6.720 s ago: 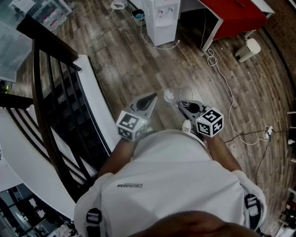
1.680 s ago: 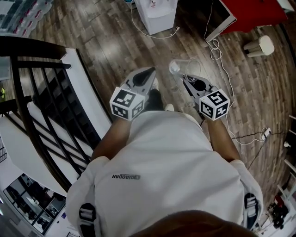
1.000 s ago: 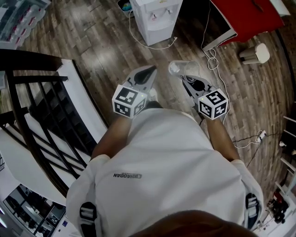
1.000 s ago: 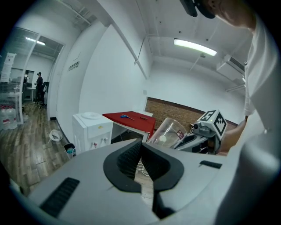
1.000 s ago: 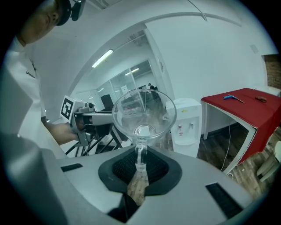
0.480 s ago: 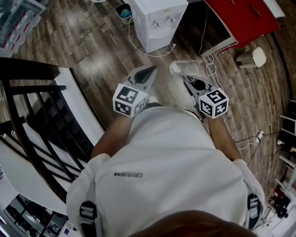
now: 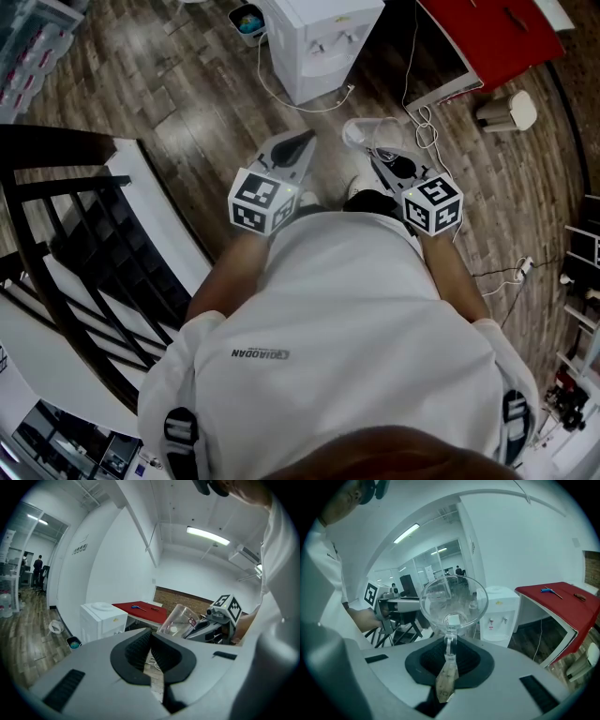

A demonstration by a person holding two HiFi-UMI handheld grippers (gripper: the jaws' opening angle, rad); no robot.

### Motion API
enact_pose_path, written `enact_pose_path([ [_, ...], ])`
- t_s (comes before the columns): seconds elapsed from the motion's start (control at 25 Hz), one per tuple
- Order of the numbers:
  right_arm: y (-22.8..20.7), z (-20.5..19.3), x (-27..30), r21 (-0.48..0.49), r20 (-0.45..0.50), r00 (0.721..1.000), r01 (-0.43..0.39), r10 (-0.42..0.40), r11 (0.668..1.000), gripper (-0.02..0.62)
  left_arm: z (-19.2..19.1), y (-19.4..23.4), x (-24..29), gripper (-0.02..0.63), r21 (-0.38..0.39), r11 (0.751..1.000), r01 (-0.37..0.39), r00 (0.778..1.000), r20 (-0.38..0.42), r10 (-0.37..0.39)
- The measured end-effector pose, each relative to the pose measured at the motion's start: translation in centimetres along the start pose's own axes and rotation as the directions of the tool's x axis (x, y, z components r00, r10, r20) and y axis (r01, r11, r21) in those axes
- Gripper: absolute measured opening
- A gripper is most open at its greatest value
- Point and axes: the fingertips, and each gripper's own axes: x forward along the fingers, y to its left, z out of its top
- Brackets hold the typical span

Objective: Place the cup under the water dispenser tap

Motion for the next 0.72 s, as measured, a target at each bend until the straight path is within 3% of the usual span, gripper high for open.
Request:
enact_pose_path([
  [0.32,-2.1,0.6,1.5,0.000,-0.014,1.000,-0.008,0.008,1.000,0.040,-0.8,1.9,0.7,-0.005,-0.025,0.999,-0.034,0.999,-0.024,0.033],
  [0.72,-5.9,4.1,5.6,-0.027,-0.007,0.996,-0.085,0.085,0.996,0.040,0.7,5.2,3.1,-0.005,-0.040,0.993,-0.110,0.994,-0.029,0.109],
])
